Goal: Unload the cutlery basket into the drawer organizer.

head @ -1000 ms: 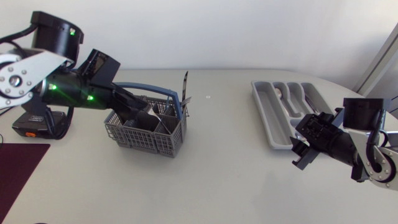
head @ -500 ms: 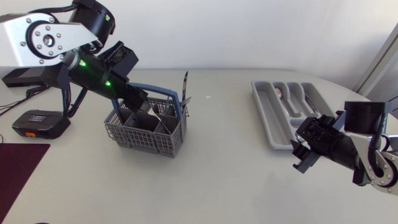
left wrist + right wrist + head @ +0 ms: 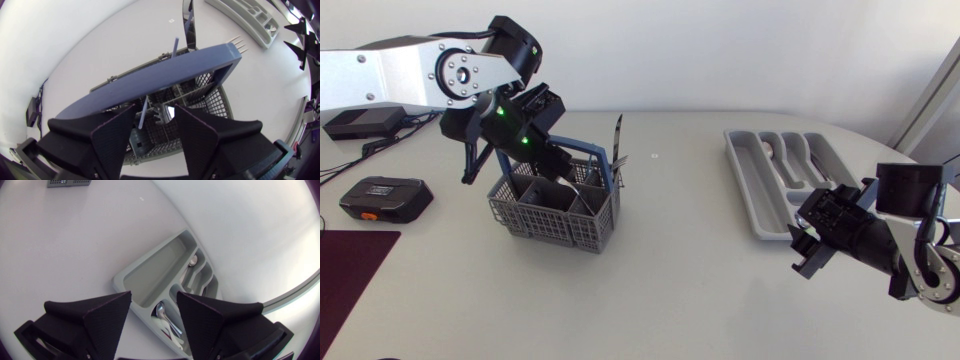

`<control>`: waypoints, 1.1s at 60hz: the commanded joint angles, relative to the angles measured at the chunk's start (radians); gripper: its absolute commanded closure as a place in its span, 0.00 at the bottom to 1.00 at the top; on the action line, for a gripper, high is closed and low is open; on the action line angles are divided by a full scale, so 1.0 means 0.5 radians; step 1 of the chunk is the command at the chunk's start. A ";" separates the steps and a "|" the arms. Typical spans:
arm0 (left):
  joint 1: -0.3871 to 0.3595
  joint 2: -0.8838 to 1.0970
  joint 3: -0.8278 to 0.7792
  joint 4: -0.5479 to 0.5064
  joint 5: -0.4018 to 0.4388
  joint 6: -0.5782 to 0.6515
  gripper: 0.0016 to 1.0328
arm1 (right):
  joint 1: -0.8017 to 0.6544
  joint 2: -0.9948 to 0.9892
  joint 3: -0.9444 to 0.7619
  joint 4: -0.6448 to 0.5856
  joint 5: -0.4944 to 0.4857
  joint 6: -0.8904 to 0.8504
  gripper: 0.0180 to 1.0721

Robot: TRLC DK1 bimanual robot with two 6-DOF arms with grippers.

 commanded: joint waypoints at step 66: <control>-0.494 -0.239 -0.051 0.021 -0.693 0.258 0.97 | -0.180 -0.118 -0.120 -0.001 -0.126 -0.106 0.36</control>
